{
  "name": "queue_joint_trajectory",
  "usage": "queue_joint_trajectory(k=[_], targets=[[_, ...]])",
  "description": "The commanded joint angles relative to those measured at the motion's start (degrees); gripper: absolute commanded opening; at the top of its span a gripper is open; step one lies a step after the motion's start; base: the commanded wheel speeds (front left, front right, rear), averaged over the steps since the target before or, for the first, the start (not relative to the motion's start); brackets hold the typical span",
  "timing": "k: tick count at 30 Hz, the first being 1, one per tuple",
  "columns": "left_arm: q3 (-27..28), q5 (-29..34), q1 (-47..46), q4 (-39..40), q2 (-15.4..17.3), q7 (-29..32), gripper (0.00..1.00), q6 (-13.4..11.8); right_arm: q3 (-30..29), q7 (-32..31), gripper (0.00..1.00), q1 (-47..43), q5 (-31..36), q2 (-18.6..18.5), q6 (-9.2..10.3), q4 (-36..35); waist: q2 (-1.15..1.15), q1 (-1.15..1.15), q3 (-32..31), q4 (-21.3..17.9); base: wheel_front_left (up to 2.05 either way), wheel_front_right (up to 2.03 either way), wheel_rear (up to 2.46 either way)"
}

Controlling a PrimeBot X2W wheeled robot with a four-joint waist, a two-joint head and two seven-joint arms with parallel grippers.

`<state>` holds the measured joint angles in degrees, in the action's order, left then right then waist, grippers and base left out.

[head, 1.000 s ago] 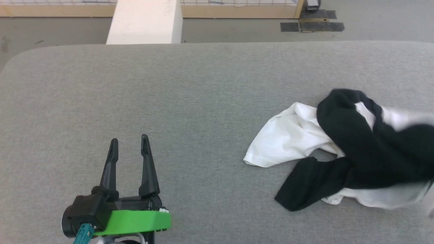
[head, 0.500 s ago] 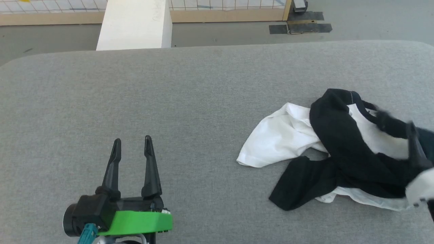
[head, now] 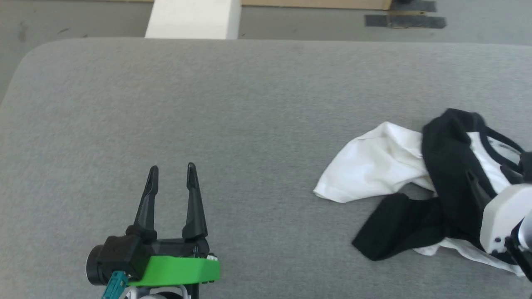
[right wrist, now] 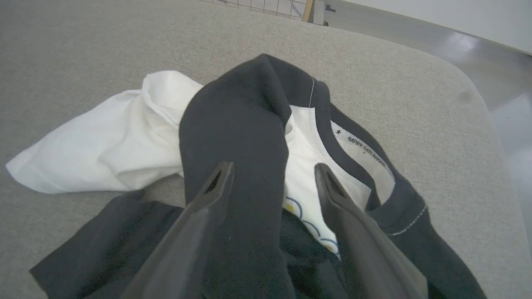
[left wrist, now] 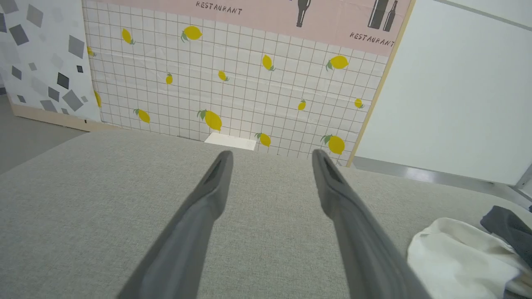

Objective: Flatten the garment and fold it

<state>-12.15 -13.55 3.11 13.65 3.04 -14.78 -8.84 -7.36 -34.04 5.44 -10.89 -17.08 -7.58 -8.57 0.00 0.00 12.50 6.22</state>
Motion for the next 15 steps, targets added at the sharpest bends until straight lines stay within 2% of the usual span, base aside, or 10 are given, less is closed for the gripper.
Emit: queue_joint_trajectory(k=[1, 3, 4, 5, 6, 12, 15], targets=[[0.0, -0.5, -1.0, 0.1, -0.2, -0.2, 1.0, -0.3, 0.2, -0.9, 1.0, -1.0, 0.0, 0.0, 0.09, 0.5, 0.0, 0.0, 1.8, 2.3, 0.0, 0.0, 0.0], [0.0, -0.5, -1.0, 0.0, -0.2, -0.2, 1.0, -0.4, 0.8, -2.2, 1.0, -1.9, -0.8, 0.0, 0.09, 1.2, 0.0, 0.0, 2.0, 3.0, 0.0, 0.0, 0.0], [0.0, -0.6, -1.0, 0.0, -0.2, -0.2, 1.0, -0.4, 0.8, -2.6, 0.71, -2.1, -1.2, 0.3, 0.09, 1.5, 0.0, 0.0, 2.1, 3.1, 0.0, 0.0, 0.0], [-0.1, -0.6, -1.0, 0.0, -0.2, -0.2, 1.0, -0.4, 1.0, -3.0, 0.52, -2.3, -1.5, 0.4, 0.09, 1.8, 0.0, 0.0, 2.0, 3.3, 0.0, 0.0, 0.0], [-0.1, -0.6, -1.0, -0.1, -0.2, -0.2, 1.0, -0.4, 1.2, -3.3, 0.0, -2.5, -1.6, 0.5, 0.09, 2.0, 0.0, 0.0, 1.9, 3.5, 0.0, 0.0, 0.0], [-0.1, -0.7, -0.9, -0.7, -0.2, -0.2, 1.0, -0.2, 1.2, -1.1, 0.0, -1.2, -2.0, 2.1, 0.09, 1.3, 0.0, 0.0, -0.6, 4.0, 0.0, 0.0, 0.0], [0.4, -0.6, -0.4, -1.0, -0.2, -0.2, 1.0, 0.0, 3.5, 0.9, 0.0, 1.5, -2.6, 1.7, 0.09, -1.3, 0.0, 0.0, -2.6, 4.0, 0.0, 0.0, 0.0]])
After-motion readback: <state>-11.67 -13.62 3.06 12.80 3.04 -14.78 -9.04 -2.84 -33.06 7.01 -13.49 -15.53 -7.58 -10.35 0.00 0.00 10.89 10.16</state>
